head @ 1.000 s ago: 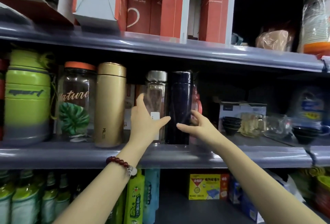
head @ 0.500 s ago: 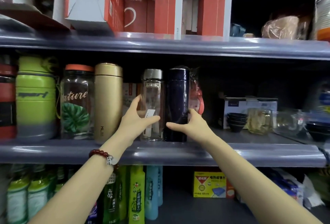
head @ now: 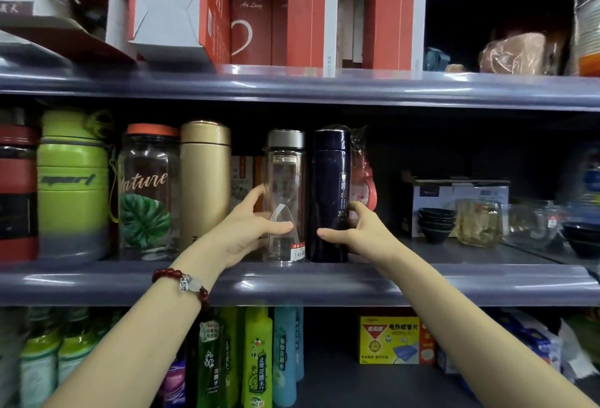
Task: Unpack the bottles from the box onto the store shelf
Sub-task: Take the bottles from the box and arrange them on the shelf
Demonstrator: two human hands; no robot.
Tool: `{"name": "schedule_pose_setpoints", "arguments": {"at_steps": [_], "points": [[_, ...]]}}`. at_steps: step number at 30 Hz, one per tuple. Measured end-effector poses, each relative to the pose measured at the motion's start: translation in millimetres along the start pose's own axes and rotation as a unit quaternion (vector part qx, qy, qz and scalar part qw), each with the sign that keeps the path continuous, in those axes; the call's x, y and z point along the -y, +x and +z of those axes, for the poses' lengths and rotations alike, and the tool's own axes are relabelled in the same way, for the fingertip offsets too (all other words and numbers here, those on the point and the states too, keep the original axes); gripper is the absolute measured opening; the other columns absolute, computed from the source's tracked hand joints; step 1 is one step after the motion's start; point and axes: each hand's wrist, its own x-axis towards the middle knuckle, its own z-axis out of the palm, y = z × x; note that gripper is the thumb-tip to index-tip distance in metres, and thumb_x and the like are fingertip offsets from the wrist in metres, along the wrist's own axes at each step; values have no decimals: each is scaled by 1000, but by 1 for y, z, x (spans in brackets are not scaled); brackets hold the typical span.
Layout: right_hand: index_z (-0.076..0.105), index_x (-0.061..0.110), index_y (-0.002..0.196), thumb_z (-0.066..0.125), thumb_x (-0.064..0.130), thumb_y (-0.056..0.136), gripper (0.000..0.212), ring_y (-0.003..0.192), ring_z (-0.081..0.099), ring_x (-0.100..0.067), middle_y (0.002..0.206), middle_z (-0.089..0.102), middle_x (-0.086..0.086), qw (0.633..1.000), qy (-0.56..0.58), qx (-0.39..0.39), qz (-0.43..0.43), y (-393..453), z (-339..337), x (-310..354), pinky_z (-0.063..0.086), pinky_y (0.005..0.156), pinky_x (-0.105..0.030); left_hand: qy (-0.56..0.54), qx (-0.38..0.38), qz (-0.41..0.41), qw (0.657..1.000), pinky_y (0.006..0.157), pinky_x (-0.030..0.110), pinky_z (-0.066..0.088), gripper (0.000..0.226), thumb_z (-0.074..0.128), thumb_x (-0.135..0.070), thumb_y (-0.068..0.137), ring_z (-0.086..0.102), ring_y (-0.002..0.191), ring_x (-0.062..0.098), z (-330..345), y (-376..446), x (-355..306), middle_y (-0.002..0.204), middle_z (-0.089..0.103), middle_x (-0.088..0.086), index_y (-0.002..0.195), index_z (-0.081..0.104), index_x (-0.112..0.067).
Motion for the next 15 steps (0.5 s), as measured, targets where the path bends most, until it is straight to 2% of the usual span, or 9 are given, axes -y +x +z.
{"name": "schedule_pose_setpoints", "arguments": {"at_steps": [2,5,7,8,10,13,15], "points": [[39,25,138,87,51,45,108,121,56,-20,137,54,0,1000,0,-1,1,0,0,0,46,104,-43,-18,4,-7,1000,103,42,43,95,75,-1,76,61,112,25,1,0,2,122,61,13,146,24,-39],[40,23,138,87,48,47,106,118,59,-18,134,56,-1,1000,2,-7,1,-1,2,1,48,102,-40,21,-32,17,999,107,46,41,104,85,-20,66,56,118,21,3,-3,6,126,59,6,145,21,-43],[40,23,138,86,49,46,106,114,61,-18,131,58,-1,1000,-9,-17,-2,-2,3,1,49,101,-39,81,-97,39,991,111,44,35,110,86,-31,64,45,127,18,14,-8,6,132,49,-2,149,17,-36],[40,24,138,86,52,46,107,115,60,-18,131,57,0,999,-20,-26,-2,-2,4,0,49,101,-39,113,-140,47,983,112,44,34,112,86,-37,63,38,133,21,21,-8,6,143,41,3,150,15,-32],[39,26,138,84,57,45,108,118,57,-18,132,56,2,998,-39,-38,-2,-4,4,0,47,103,-40,160,-191,48,967,111,46,35,113,83,-48,61,29,139,29,37,-9,4,151,25,10,149,15,-28],[43,27,135,84,60,44,104,118,58,-18,132,58,2,998,-48,-38,3,-4,5,1,48,102,-41,121,-155,32,980,110,43,33,109,80,-46,67,31,139,28,39,-7,3,154,23,9,150,12,-28],[44,25,134,84,57,45,103,116,59,-17,130,59,2,998,-49,-40,4,-6,5,4,48,101,-39,68,-96,16,993,112,43,30,104,78,-32,73,31,140,27,26,-3,2,157,23,6,151,10,-30]]}}
